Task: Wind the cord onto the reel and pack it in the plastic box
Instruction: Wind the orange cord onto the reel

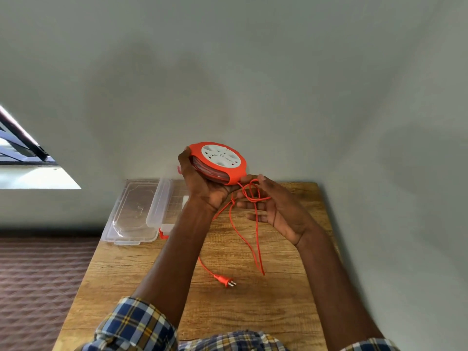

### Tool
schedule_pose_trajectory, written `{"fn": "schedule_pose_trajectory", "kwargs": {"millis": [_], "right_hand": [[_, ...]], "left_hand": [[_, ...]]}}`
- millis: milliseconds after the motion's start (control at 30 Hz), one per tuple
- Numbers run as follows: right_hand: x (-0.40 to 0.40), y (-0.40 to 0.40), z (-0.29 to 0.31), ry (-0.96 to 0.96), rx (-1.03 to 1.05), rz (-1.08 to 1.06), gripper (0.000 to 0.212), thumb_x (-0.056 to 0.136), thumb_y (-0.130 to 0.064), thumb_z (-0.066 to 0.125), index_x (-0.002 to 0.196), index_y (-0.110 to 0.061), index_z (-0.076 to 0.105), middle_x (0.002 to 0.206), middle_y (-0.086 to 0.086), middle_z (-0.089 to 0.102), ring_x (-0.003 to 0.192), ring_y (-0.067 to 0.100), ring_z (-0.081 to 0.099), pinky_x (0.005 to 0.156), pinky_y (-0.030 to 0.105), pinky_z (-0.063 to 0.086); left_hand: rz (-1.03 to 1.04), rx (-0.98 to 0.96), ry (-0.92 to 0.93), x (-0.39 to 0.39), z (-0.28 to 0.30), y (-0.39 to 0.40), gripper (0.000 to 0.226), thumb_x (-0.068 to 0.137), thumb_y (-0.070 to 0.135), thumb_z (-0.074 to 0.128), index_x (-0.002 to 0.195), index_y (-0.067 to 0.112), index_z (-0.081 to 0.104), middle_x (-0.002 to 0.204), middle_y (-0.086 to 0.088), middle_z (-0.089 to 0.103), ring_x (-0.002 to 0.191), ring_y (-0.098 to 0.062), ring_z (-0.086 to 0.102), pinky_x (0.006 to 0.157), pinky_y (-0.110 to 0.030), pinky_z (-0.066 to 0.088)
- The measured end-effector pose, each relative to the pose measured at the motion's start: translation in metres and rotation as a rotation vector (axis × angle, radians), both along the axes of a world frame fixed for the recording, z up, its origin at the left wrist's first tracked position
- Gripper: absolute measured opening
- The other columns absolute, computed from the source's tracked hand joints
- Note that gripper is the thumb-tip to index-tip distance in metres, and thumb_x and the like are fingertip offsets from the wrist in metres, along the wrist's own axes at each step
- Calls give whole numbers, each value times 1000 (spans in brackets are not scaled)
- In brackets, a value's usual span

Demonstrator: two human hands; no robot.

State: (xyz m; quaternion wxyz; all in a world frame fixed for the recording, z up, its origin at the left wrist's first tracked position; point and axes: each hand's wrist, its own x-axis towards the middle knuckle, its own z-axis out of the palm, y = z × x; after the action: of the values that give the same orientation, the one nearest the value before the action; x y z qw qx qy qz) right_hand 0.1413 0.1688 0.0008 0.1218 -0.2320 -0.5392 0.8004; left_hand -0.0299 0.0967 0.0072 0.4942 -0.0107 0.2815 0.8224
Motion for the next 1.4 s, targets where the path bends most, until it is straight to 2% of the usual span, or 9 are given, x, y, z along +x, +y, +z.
{"fn": "schedule_pose_trajectory", "kwargs": {"millis": [333,500,700,833,967,1033,1100,1200,1400], "right_hand": [[-2,-7,-10,-144,41,-118,31,100,-25,62,121,-4,69,114,17,75,109,32,72,84,39,56],[-9,-6,-8,-252,108,-169,22,83,-22,81,103,-16,73,99,5,78,90,20,74,71,34,51],[-19,-2,-16,-175,-95,-186,43,72,-38,86,104,-17,66,70,-6,51,52,4,32,42,19,18],[-9,12,-32,18,-403,-233,16,91,-36,65,91,-20,62,52,-8,33,37,1,23,36,17,13],[-6,18,-44,80,-411,-454,21,90,-29,64,106,-15,66,51,-6,39,34,2,28,33,15,20],[-5,19,-46,48,-256,-483,26,92,-24,66,112,-9,68,58,-1,55,38,4,43,35,17,29],[-2,19,-43,-8,-22,-412,24,98,-11,62,121,-6,68,85,7,76,46,9,56,37,18,32],[4,20,-36,-14,234,-181,39,99,4,52,125,-18,71,124,3,73,52,10,49,40,18,27],[2,15,-30,-104,473,42,50,86,-8,61,126,-36,71,107,-11,71,68,0,40,53,19,31]], "left_hand": [[-54,13,-33,-5,-13,-11,91,91,76,38,154,11,51,154,-30,52,142,-57,45,112,-79,30],[-60,56,-24,-16,-10,-13,90,90,76,40,151,12,55,154,-30,53,143,-56,45,110,-81,31],[-75,70,-28,-22,-2,-10,91,90,76,40,154,11,52,155,-30,51,143,-58,44,104,-80,37],[-66,82,-48,-25,-4,-12,91,90,75,40,154,12,51,155,-30,52,143,-59,44,97,-75,45],[-66,56,-65,-24,-10,-11,92,89,76,41,155,12,50,155,-30,51,142,-58,45,92,-74,48],[-62,62,-97,-23,-13,-9,94,88,76,42,155,12,50,155,-30,51,141,-59,46,90,-73,50],[-47,84,-125,-25,-16,-8,95,87,76,42,156,10,48,155,-31,50,141,-59,45,90,-72,51],[-23,74,-141,-29,-20,-6,94,86,75,44,155,11,50,154,-31,51,140,-58,46,98,-74,45],[-13,65,-183,-31,-24,-6,95,86,74,44,154,7,50,154,-33,50,140,-59,45,95,-72,48]]}}
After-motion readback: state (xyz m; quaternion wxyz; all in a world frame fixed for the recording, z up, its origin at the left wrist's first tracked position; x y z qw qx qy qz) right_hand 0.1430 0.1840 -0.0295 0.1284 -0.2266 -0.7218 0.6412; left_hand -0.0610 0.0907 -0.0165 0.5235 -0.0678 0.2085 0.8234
